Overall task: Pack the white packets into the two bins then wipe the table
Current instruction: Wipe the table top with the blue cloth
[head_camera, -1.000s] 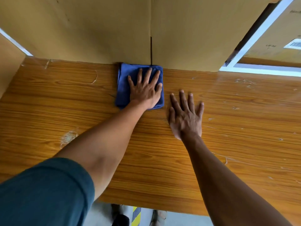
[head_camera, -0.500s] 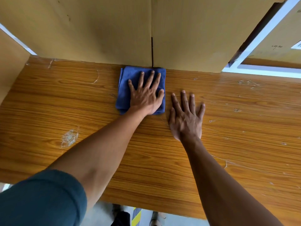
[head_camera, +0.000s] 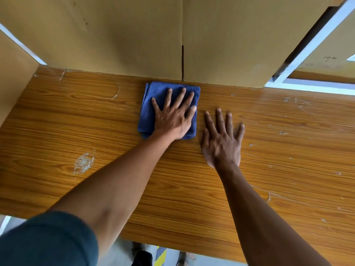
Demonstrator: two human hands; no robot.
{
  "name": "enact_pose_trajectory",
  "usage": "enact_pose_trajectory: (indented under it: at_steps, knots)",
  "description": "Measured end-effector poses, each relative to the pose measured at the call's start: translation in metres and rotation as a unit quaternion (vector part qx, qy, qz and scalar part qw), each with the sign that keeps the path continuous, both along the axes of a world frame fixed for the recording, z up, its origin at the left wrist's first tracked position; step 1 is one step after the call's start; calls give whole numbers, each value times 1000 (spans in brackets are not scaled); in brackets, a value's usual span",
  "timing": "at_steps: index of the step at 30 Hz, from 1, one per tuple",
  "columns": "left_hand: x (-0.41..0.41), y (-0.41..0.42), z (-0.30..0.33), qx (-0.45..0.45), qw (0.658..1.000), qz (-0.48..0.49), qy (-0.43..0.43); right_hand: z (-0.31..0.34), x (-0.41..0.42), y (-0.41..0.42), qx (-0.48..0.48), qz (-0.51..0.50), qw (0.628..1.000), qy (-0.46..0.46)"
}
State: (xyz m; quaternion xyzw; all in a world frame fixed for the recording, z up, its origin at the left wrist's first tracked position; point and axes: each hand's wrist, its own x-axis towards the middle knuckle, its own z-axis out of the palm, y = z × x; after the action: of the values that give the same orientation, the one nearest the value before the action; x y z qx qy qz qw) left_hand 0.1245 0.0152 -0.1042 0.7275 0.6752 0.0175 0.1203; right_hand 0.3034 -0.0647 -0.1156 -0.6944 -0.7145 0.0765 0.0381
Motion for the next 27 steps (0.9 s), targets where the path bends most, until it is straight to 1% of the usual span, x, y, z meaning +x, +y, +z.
enact_pose_trajectory:
  at_steps: [2, 4, 6, 10, 12, 14, 18, 20, 22, 24, 27]
  knots:
    - [-1, 25, 1, -9, 1000, 5, 1, 0, 0, 0, 1, 0, 1000, -4]
    - [0, 32, -2, -14, 1000, 4, 6, 0, 1, 1, -2, -1, 1000, -3]
    - [-3, 12, -2, -11, 1000, -1, 2, 1, 0, 0, -4, 1, 1000, 1]
    - [-10, -64, -7, 30, 999, -26, 8, 3, 0, 0, -4, -2, 1000, 3]
    - [-13, -76, -9, 33, 999, -21, 10, 4, -1, 0, -5, -5, 1000, 1]
    - [-13, -53, -8, 29, 999, -13, 10, 2, -1, 0, -4, -4, 1000, -3]
    - [-11, 20, -2, -5, 1000, 9, -5, 0, 0, 1, -4, 1, 1000, -7]
    - [-12, 25, -3, -12, 1000, 3, -1, 1, 0, 1, -8, -1, 1000, -7]
    - [-15, 1, -3, -7, 1000, -17, 0, 3, 0, 0, -9, -3, 1000, -3]
    - [-17, -42, -4, 21, 999, -35, 11, 5, 0, -1, -8, -2, 1000, -2]
    - [-18, -85, -4, 30, 999, -36, 20, 5, -1, 0, -12, -3, 1000, -2]
